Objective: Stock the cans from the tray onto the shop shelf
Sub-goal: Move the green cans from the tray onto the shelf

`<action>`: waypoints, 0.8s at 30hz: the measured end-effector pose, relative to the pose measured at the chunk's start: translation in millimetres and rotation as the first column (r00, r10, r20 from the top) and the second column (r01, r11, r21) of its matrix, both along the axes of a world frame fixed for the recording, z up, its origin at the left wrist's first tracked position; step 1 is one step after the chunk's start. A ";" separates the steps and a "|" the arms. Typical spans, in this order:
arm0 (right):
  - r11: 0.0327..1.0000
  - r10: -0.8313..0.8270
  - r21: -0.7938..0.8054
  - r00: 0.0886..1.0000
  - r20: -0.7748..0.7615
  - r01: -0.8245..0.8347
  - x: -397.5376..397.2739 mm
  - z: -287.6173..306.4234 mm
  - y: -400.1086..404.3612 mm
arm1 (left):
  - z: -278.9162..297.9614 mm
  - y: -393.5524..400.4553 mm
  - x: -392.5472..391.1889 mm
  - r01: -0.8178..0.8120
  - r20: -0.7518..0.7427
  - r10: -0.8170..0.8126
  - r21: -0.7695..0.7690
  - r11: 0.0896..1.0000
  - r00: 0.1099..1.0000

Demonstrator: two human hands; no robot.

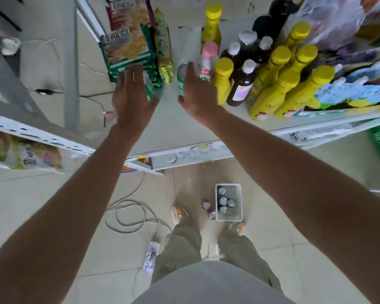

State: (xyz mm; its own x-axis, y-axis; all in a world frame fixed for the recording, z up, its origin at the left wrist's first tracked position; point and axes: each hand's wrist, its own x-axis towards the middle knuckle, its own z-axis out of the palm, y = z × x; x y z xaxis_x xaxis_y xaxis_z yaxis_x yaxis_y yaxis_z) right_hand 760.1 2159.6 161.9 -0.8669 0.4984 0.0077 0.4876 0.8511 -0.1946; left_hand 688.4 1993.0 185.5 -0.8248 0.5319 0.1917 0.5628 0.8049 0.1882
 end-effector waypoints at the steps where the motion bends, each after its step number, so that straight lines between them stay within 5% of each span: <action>1: 1.000 -0.002 0.005 0.999 -0.045 0.002 14.1 -3.3 -5.5 | -4.6 0.4 23.3 0.034 -0.091 -0.032 0.014 0.999 0.995; 3: 0.999 -0.022 -0.043 0.994 -0.103 0.018 50.5 -8.2 -12.2 | -20.2 9.1 74.2 0.071 -0.150 -0.057 0.093 0.993 0.987; 5: 0.997 -0.005 -0.079 0.994 -0.108 -0.003 101.9 -23.4 -17.2 | -39.8 18.6 122.9 0.102 -0.045 -0.095 0.166 0.981 0.994; 9: 0.923 -0.075 -0.345 0.958 0.276 0.172 227.7 -80.2 -9.8 | -84.7 27.2 194.2 0.158 0.212 -0.203 0.211 0.965 0.956; 12: 0.816 -0.168 -0.414 0.851 0.497 0.403 315.9 -122.8 1.5 | -119.3 23.7 223.5 0.277 0.324 -0.289 0.085 0.957 0.901; 19: 0.670 -0.270 -0.443 0.752 0.601 0.595 410.1 -172.6 -16.6 | -190.8 46.0 257.0 0.535 0.566 -0.368 -0.158 0.830 0.738; 24: 0.463 -0.367 -0.435 0.614 0.699 0.772 431.0 -223.8 -40.4 | -248.4 68.7 272.7 0.700 0.747 -0.384 -0.150 0.698 0.543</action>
State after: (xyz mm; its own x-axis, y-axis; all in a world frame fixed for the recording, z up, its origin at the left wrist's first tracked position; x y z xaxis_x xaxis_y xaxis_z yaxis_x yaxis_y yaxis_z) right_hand 1191.1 2119.2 -61.9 -0.1484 0.5556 -0.8181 0.9885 0.0580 -0.1399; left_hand 961.1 2061.7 -62.9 -0.1641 0.8036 -0.5721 0.7819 0.4595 0.4213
